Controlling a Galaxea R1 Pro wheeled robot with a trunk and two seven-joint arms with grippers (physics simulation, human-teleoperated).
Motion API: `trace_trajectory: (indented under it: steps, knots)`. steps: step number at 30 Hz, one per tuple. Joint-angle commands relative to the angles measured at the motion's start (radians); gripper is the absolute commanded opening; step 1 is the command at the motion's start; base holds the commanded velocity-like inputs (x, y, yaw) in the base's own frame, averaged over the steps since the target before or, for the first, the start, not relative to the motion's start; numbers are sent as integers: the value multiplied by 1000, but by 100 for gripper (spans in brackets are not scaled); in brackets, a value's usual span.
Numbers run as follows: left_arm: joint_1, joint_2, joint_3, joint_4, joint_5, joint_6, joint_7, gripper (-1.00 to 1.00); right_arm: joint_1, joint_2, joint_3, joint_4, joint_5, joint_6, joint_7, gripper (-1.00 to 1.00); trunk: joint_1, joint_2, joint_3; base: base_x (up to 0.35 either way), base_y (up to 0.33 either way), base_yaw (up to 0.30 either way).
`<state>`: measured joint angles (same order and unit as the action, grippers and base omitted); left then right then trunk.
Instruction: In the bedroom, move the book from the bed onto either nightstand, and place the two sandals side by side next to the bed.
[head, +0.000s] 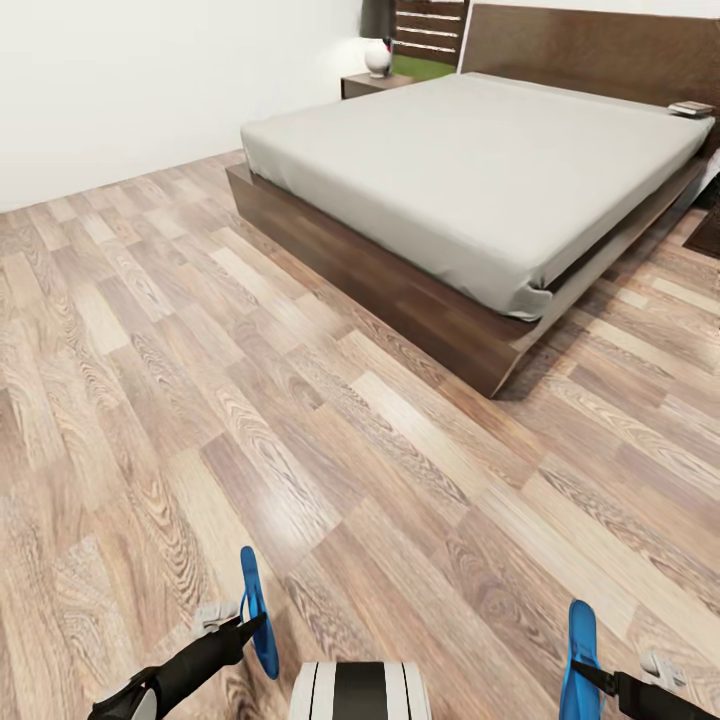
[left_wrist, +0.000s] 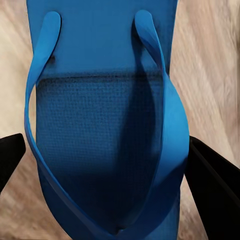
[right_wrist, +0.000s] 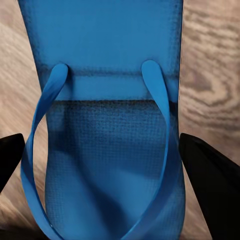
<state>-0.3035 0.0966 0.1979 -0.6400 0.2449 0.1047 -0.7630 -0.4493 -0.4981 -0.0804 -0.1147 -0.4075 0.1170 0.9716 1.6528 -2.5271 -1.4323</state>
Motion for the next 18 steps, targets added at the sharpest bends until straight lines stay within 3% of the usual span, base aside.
trace_trajectory:
  steps: [1,18]
  knots:
    - [0,0,1,0,8,10,-5,-100,0,0,-7,0,2,10,4,-100,-1,0,3,0,0,0]
    - [0,0,3,0,8,10,-7,-100,-1,1,-7,0,2,10,4,-100,-8,4,69,0,0,0]
